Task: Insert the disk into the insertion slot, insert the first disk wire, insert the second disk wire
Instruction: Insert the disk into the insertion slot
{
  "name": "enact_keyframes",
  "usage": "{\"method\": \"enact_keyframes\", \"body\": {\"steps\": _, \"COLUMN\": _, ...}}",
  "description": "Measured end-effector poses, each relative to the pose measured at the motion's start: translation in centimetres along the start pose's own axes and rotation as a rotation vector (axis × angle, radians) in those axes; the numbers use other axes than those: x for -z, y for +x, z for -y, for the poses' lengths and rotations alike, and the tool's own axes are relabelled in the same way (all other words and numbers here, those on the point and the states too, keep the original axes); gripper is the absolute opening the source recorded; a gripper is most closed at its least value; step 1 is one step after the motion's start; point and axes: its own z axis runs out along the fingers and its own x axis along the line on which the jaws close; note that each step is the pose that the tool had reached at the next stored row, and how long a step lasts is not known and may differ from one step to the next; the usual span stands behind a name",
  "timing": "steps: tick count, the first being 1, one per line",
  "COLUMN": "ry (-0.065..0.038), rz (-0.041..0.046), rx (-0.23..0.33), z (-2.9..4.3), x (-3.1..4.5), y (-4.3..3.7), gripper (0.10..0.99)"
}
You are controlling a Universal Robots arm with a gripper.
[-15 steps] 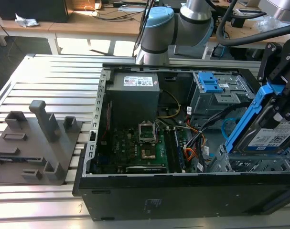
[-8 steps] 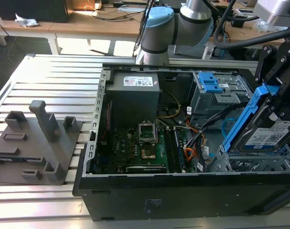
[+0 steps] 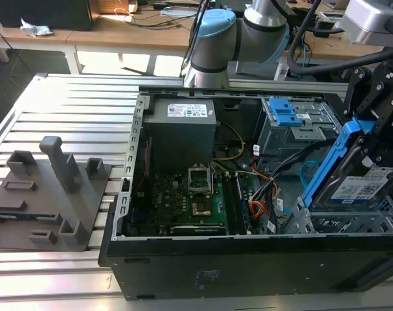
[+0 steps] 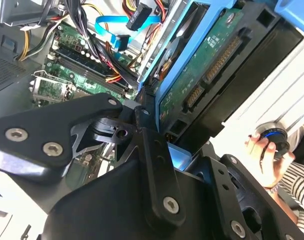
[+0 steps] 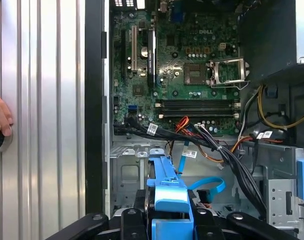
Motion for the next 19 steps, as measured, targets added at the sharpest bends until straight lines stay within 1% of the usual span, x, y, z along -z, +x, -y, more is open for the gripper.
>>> {"method": "enact_keyframes", "body": {"steps": 1, "ry": 0.0, "rz": -0.001, "rx": 0.0, "z": 0.01, "x": -0.31, "y": -0.01, "gripper": 0.369}}
{"method": "enact_keyframes", "body": {"steps": 2, "ry": -0.001, "rz": -0.0014, "rx": 0.0, "z": 0.0, "x": -0.45, "y": -0.01, "gripper": 0.369}}
{"method": "enact_keyframes", "body": {"steps": 4, "ry": 0.0, "rz": -0.0015, "rx": 0.0, "z": 0.03, "x": -0.9, "y": -0.01, "gripper": 0.369}}
{"method": "enact_keyframes", "body": {"steps": 5, "ry": 0.0, "rz": -0.0002, "rx": 0.0, "z": 0.05, "x": -1.15, "y": -0.01, "gripper": 0.369}}
{"method": "enact_keyframes", "body": {"steps": 9, "ry": 0.0, "rz": -0.0006, "rx": 0.0, "z": 0.01, "x": -1.23, "y": -0.01, "gripper": 0.369}}
{"method": "enact_keyframes", "body": {"steps": 13, "ry": 0.01, "rz": -0.0005, "rx": -0.002, "z": -0.31, "x": -1.09, "y": 0.01, "gripper": 0.369}}
{"method": "enact_keyframes", "body": {"steps": 15, "ry": 0.01, "rz": -0.0031, "rx": -0.018, "z": -0.32, "x": -1.07, "y": 0.01, "gripper": 0.369}}
{"method": "enact_keyframes", "body": {"steps": 16, "ry": 0.01, "rz": -0.003, "rx": -0.032, "z": -0.32, "x": -1.11, "y": 0.01, "gripper": 0.369}}
{"method": "enact_keyframes", "body": {"steps": 17, "ry": 0.01, "rz": -0.003, "rx": -0.033, "z": -0.31, "x": -1.26, "y": 0.01, "gripper": 0.369}}
{"method": "enact_keyframes", "body": {"steps": 19, "ry": 0.01, "rz": -0.003, "rx": -0.033, "z": -0.29, "x": -1.9, "y": 0.01, "gripper": 0.369}}
